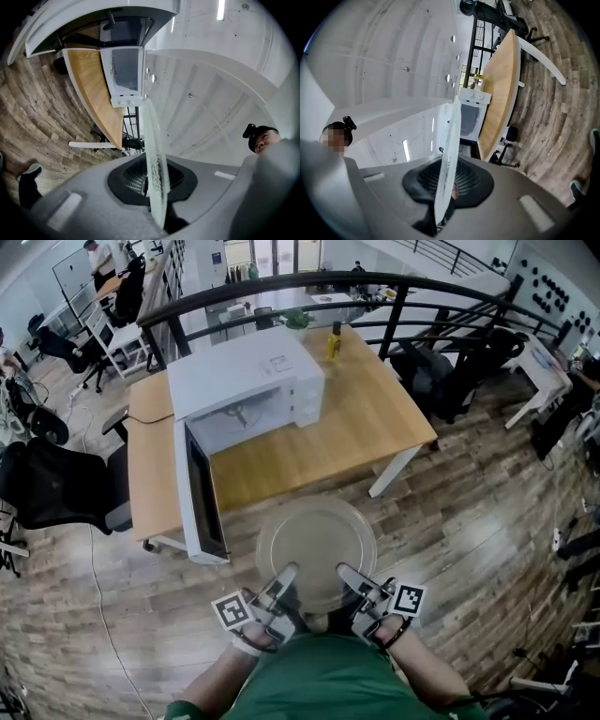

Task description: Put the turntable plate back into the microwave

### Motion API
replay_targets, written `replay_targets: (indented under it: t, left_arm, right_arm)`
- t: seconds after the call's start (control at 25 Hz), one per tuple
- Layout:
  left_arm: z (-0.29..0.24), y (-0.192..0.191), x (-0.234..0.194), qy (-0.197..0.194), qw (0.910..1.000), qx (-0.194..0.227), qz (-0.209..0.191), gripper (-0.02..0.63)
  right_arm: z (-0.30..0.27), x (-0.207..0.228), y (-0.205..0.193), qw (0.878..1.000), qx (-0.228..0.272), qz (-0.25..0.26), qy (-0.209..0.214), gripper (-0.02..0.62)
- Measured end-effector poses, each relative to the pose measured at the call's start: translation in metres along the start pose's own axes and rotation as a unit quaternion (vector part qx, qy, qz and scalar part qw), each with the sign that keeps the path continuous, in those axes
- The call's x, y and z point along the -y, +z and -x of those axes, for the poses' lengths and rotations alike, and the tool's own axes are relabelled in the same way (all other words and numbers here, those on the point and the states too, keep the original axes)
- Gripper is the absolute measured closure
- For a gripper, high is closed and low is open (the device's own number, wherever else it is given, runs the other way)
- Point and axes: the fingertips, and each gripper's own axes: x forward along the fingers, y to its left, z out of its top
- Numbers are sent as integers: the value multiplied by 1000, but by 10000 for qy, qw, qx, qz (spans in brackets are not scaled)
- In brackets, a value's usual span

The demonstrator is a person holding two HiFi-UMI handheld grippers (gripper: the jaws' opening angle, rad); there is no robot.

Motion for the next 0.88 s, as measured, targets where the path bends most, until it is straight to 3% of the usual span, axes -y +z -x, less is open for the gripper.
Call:
replay_targets:
  t: [0.36,0.68,0.88]
  left_arm:
    - [-40,46,-19,218,9981,559,-141,565]
    - [-108,94,-26,242,9912,1273,-285,566]
    - [-131,108,-27,304,9855,1639,-317,565]
  right_arm:
    - [-50,30,51,9977,-645,-192,124,550]
    - [-102,45,133,9904,-1334,-182,314,551]
    - [-119,49,160,9843,-1690,-301,414,551]
